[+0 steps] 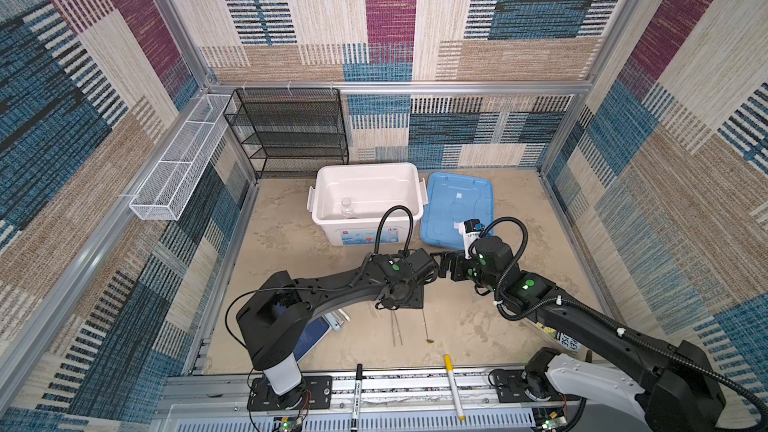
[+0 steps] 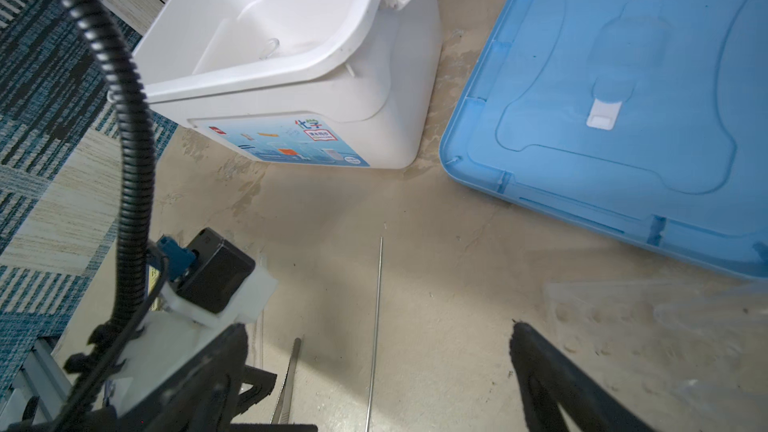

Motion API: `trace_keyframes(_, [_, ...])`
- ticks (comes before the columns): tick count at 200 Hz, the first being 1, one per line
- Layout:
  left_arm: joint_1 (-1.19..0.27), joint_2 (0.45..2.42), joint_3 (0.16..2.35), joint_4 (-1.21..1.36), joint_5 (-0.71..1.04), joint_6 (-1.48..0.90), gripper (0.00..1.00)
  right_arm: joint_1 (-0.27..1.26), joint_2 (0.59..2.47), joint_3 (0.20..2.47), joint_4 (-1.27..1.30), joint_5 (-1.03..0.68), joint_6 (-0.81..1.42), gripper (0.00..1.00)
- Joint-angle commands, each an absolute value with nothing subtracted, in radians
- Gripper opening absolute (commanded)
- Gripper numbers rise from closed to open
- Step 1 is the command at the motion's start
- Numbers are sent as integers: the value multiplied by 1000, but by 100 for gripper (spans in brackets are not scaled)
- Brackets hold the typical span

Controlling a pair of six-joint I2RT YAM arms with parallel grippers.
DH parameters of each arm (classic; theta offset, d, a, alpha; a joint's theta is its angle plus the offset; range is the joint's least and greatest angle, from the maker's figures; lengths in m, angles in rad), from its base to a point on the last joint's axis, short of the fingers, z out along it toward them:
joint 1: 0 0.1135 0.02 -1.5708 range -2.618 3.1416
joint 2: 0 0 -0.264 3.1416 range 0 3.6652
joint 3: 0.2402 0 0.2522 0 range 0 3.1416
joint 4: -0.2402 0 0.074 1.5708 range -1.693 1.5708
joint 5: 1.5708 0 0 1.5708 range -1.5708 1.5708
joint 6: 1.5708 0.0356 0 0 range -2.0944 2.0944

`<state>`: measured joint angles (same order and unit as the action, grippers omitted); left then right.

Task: Organize the chemistry lab equipment
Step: 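Close the left gripper around the thin metal rod beside the tweezers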

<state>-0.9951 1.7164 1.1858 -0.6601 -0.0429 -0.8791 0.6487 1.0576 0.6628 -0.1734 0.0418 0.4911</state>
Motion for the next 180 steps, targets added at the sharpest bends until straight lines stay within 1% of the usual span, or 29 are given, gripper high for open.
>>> trace_keyframes(1, [-992, 1763, 1215, -621, 22, -885, 62, 650, 1037, 680, -237, 160, 537, 100])
trace_keyframes(15, [-991, 1804, 1241, -611, 41, -923, 61, 650, 994, 687, -301, 271, 571, 100])
trace_keyframes(31, [-991, 1849, 1273, -630, 19, -958, 60, 650, 933, 683, -321, 324, 558, 100])
trace_keyframes(53, [-994, 1887, 1305, -679, -22, -1011, 58, 650, 911, 692, -331, 290, 499, 100])
trace_keyframes(73, [-993, 1901, 1297, -657, -33, -1036, 53, 650, 907, 679, -332, 269, 474, 99])
trace_keyframes(100, [-997, 1930, 1318, -655, -40, -1046, 52, 650, 878, 646, -306, 259, 465, 100])
trace_keyframes(105, [-999, 1936, 1322, -658, -43, -1047, 50, 650, 874, 646, -305, 260, 464, 100])
trace_keyframes(110, [-1001, 1941, 1326, -663, -51, -1048, 47, 650, 874, 646, -306, 261, 462, 100])
trace_keyframes(137, [-1004, 1983, 1366, -709, -71, -1033, 43, 650, 889, 669, -319, 284, 436, 100])
trace_keyframes(141, [-1007, 1990, 1371, -713, -74, -1031, 41, 650, 894, 673, -321, 286, 431, 100])
trace_keyframes(180, [-1023, 2065, 1452, -796, -102, -1022, 39, 650, 893, 672, -298, 285, 401, 100])
